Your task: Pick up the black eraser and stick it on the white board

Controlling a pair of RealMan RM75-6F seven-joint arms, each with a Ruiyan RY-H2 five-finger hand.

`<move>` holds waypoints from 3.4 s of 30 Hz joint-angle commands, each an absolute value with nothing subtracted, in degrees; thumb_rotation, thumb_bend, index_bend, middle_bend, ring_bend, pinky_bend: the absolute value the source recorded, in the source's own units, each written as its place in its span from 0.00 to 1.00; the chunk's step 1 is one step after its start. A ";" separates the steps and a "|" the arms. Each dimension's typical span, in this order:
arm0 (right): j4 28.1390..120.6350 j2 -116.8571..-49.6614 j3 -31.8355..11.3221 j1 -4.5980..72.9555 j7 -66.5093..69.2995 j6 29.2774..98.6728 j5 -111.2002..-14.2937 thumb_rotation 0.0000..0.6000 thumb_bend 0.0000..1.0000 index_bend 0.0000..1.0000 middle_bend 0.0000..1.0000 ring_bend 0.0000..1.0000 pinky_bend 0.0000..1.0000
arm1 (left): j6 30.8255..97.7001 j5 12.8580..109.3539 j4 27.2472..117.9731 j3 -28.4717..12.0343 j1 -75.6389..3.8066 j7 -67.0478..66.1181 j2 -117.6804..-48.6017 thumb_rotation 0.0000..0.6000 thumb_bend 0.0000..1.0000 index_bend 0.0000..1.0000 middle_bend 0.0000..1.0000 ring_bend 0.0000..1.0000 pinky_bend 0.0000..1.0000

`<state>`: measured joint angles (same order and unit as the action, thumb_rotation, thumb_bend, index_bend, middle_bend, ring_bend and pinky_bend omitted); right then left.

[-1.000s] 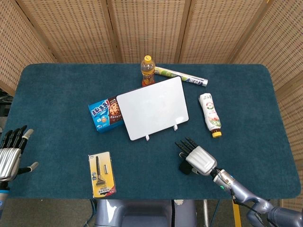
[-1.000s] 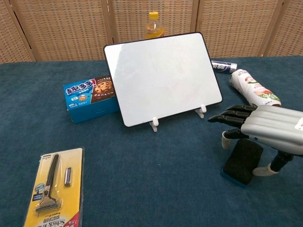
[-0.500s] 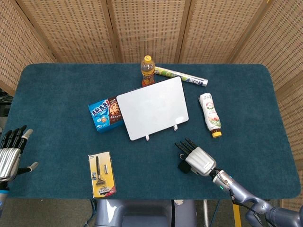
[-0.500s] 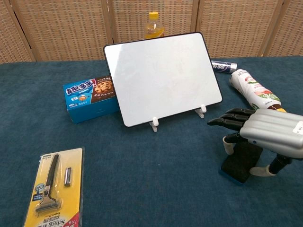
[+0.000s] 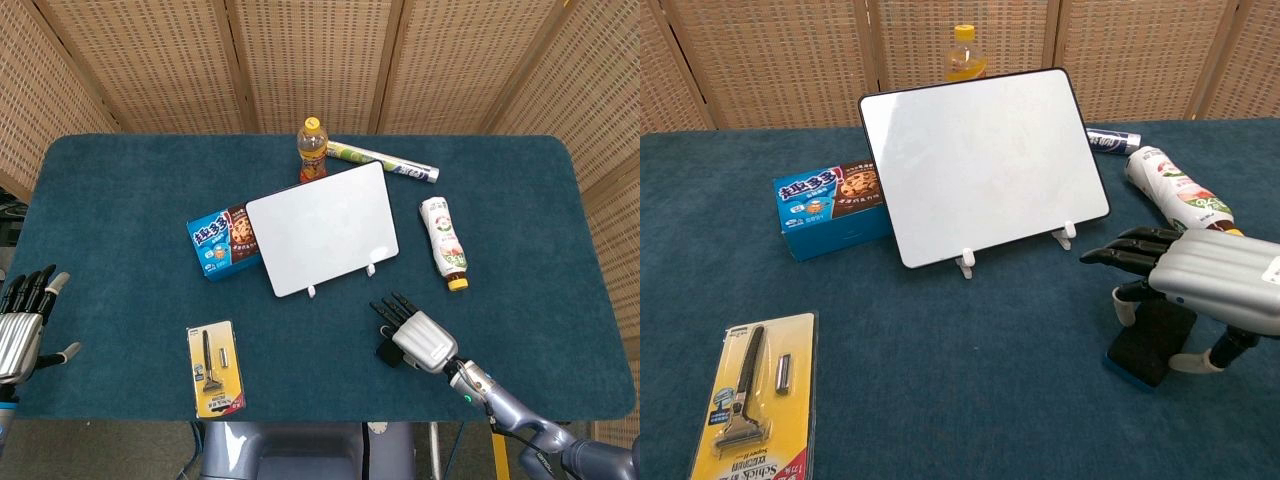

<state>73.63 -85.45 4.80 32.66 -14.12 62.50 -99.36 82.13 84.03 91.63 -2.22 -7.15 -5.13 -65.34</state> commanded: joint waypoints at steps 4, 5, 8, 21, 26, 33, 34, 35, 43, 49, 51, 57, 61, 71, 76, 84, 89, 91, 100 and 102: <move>73.54 -84.96 4.05 32.27 -14.64 64.16 -99.27 1.00 0.13 0.56 0.05 0.00 0.02 | 82.66 84.08 91.56 -2.37 -6.95 -4.65 -65.25 1.00 0.13 0.00 0.00 0.00 0.00; 73.63 -84.82 3.94 32.23 -14.83 64.33 -99.22 1.00 0.13 0.56 0.05 0.00 0.02 | 82.70 84.09 91.55 -2.37 -6.93 -4.58 -65.23 1.00 0.13 0.00 0.00 0.00 0.00; 74.13 -84.36 3.66 32.11 -15.24 64.82 -99.09 1.00 0.13 0.56 0.05 0.00 0.02 | 82.73 84.10 91.57 -2.39 -6.91 -4.47 -65.17 1.00 0.12 0.00 0.00 0.00 0.00; 75.88 -82.65 1.91 31.88 -18.34 66.10 -97.98 1.00 0.13 0.56 0.05 0.00 0.02 | 82.91 84.15 91.60 -2.46 -6.84 -4.22 -65.13 1.00 0.12 0.00 0.00 0.00 0.00; 76.34 -82.20 0.95 31.34 -18.10 67.21 -96.89 1.00 0.13 0.56 0.05 0.00 0.02 | 82.99 84.17 91.61 -2.46 -6.78 -4.15 -65.09 1.00 0.12 0.00 0.00 0.00 0.00; 75.22 -82.65 -1.08 29.96 -15.74 70.55 -94.98 1.00 0.13 0.56 0.05 0.00 0.02 | 83.17 84.45 91.76 -2.35 -6.72 -4.50 -65.15 1.00 0.12 0.00 0.00 0.00 0.00; 75.05 -82.79 -1.39 29.80 -15.32 71.06 -94.78 1.00 0.13 0.56 0.05 0.00 0.02 | 83.14 84.43 91.78 -2.36 -6.74 -4.55 -65.16 1.00 0.12 0.00 0.00 0.00 0.00; 74.93 -82.93 -1.82 29.59 -14.75 71.76 -94.49 1.00 0.13 0.56 0.05 0.00 0.02 | 83.11 84.42 91.82 -2.35 -6.75 -4.63 -65.18 1.00 0.12 0.00 0.00 0.00 0.00; 76.29 -83.07 -4.20 29.01 -14.24 75.52 -94.01 1.00 0.13 0.57 0.05 0.00 0.02 | 83.39 84.74 92.06 -2.27 -6.66 -4.82 -65.19 1.00 0.12 0.00 0.00 0.00 0.00; 78.67 -83.50 -5.57 29.31 -17.07 76.17 -93.57 1.00 0.13 0.57 0.05 0.00 0.02 | 83.91 85.27 92.06 -2.16 -6.48 -4.50 -65.08 1.00 0.12 0.00 0.00 0.00 0.00; 79.50 -83.95 -6.24 29.67 -18.24 75.87 -93.04 1.00 0.13 0.57 0.06 0.00 0.02 | 84.02 85.48 91.99 -2.10 -6.44 -4.34 -65.06 1.00 0.12 0.00 0.00 0.00 0.00; 81.23 -85.80 -8.46 31.34 -20.94 73.86 -90.66 1.00 0.13 0.57 0.06 0.00 0.02 | 83.92 85.97 91.71 -1.88 -6.51 -4.05 -65.15 1.00 0.12 0.00 0.00 0.00 0.00; 82.10 -86.93 -9.82 32.61 -22.85 72.38 -89.05 1.00 0.13 0.57 0.06 0.00 0.02 | 83.94 86.37 91.66 -1.74 -6.55 -3.92 -65.17 1.00 0.13 0.00 0.00 0.00 0.00; 81.57 -89.68 -12.68 35.51 -26.64 69.44 -85.06 1.00 0.13 0.57 0.06 0.00 0.02 | 83.63 86.85 91.41 -1.44 -6.69 -3.64 -65.25 1.00 0.13 0.00 0.00 0.00 0.00; 80.89 -90.37 -14.37 36.99 -27.83 68.09 -82.69 1.00 0.13 0.57 0.06 0.00 0.02 | 83.23 86.61 91.20 -1.51 -6.87 -3.42 -65.29 1.00 0.12 0.00 0.00 0.00 0.00; 78.42 -91.67 -16.24 39.49 -29.33 66.41 -80.01 1.00 0.13 0.57 0.06 0.00 0.02 | 81.98 85.87 90.92 -1.59 -7.32 -3.13 -65.36 1.00 0.12 0.00 0.00 0.00 0.00; 76.03 -92.94 -17.03 40.92 -28.94 64.94 -78.21 1.00 0.13 0.57 0.06 0.00 0.02 | 81.27 85.24 90.87 -1.70 -7.57 -3.12 -65.42 1.00 0.12 0.00 0.00 0.00 0.00; 74.80 -93.59 -17.18 41.58 -28.70 64.39 -77.70 1.00 0.13 0.57 0.06 0.00 0.02 | 80.96 85.01 90.89 -1.73 -7.68 -3.14 -65.43 1.00 0.12 0.00 0.00 0.00 0.00; 69.47 -97.23 -18.54 45.33 -27.69 62.04 -75.29 1.00 0.13 0.57 0.06 0.00 0.02 | 79.85 84.37 90.59 -1.74 -8.10 -2.48 -65.37 1.00 0.12 0.00 0.00 0.00 0.00; 68.69 -97.82 -18.71 45.90 -27.47 61.85 -74.94 1.00 0.13 0.57 0.06 0.00 0.02 | 79.63 84.20 90.46 -1.78 -8.18 -2.20 -65.34 1.00 0.12 0.00 0.00 0.00 0.00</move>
